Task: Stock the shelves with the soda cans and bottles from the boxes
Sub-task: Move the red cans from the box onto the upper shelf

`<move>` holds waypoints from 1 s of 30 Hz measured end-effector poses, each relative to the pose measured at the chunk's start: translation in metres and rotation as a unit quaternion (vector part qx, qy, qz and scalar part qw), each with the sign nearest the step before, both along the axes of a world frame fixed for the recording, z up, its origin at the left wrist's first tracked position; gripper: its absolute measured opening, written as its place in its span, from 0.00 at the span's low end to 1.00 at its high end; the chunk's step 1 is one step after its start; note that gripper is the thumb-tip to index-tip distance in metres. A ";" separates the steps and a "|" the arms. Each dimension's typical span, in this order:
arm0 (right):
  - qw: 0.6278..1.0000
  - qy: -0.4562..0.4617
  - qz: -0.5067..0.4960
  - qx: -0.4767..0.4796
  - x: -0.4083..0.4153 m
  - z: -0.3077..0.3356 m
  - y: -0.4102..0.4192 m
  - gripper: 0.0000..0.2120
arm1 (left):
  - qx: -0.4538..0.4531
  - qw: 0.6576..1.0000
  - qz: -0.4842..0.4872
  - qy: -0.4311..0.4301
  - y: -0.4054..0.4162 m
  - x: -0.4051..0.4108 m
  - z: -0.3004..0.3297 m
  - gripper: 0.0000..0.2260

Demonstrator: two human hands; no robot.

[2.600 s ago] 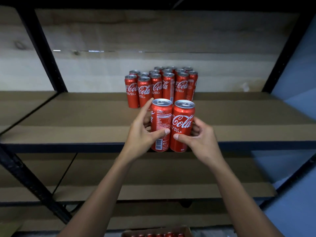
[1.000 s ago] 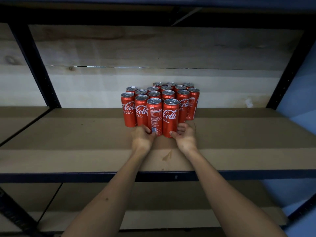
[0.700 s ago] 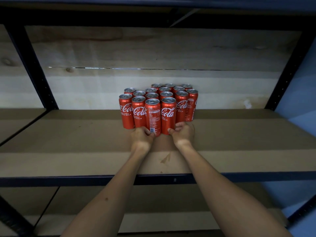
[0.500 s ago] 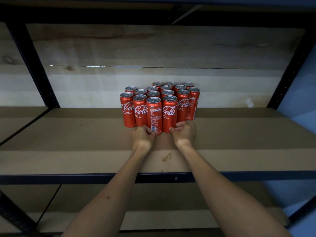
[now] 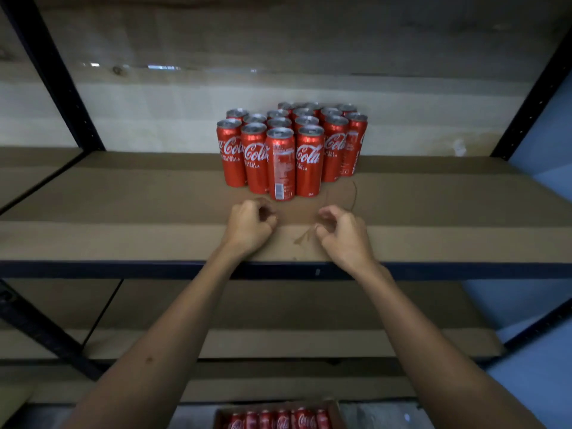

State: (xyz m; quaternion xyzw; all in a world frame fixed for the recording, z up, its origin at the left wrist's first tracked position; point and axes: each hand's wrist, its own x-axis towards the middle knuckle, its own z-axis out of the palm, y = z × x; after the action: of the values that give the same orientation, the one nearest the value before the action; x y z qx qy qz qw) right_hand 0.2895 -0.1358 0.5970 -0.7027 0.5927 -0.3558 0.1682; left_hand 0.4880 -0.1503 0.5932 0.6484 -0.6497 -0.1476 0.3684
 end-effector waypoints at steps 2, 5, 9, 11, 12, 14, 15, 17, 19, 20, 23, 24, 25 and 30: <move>0.996 0.078 0.019 -0.047 -0.002 -0.007 0.020 0.11 | -0.005 0.997 -0.035 -0.063 0.022 0.002 -0.003 0.06; 0.977 0.125 0.034 -0.168 -0.003 -0.021 0.044 0.08 | -0.075 0.983 -0.052 -0.161 0.055 0.000 -0.015 0.12; 0.974 0.151 0.038 -0.163 -0.005 -0.046 0.070 0.16 | -0.179 0.960 -0.040 -0.213 0.093 -0.004 -0.040 0.14; 0.970 0.170 0.047 -0.166 -0.006 -0.060 0.083 0.22 | -0.175 0.949 -0.039 -0.259 0.110 -0.005 -0.055 0.21; 0.969 0.168 0.052 -0.172 -0.007 -0.067 0.090 0.24 | -0.165 0.946 -0.043 -0.274 0.119 -0.006 -0.063 0.24; 0.971 0.132 0.068 -0.187 -0.006 -0.083 0.104 0.26 | -0.162 0.949 -0.053 -0.265 0.136 -0.009 -0.081 0.26; 0.974 0.098 0.078 -0.189 -0.005 -0.092 0.112 0.26 | -0.165 0.954 -0.063 -0.241 0.144 -0.010 -0.092 0.24; 0.984 0.036 0.087 -0.153 -0.003 -0.116 0.127 0.25 | -0.125 0.971 -0.085 -0.187 0.159 -0.009 -0.126 0.21; 0.995 0.021 0.080 -0.059 -0.002 -0.139 0.141 0.24 | -0.030 0.984 -0.096 -0.149 0.175 -0.007 -0.167 0.20; 0.997 0.026 0.078 0.000 -0.002 -0.152 0.148 0.24 | 0.023 0.986 -0.097 -0.131 0.182 -0.006 -0.186 0.20; 0.990 0.055 0.070 0.113 -0.004 -0.188 0.162 0.21 | 0.196 0.973 -0.073 -0.096 0.201 -0.005 -0.226 0.17; 0.986 0.065 0.070 0.139 -0.005 -0.200 0.165 0.21 | 0.240 0.964 -0.064 -0.095 0.205 -0.004 -0.237 0.16; 0.981 0.075 0.070 0.167 -0.005 -0.211 0.168 0.21 | 0.273 0.956 -0.057 -0.090 0.209 -0.003 -0.248 0.16; 0.957 0.091 0.053 0.272 -0.011 -0.269 0.183 0.21 | 0.360 0.929 -0.044 -0.071 0.223 -0.006 -0.295 0.15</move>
State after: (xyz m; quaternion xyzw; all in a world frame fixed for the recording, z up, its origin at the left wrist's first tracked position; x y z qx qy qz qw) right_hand 0.2780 0.0470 0.3278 -0.6905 0.6414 -0.1064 0.3169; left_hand 0.4825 0.0722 0.2978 0.7171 -0.6052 -0.3410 0.0561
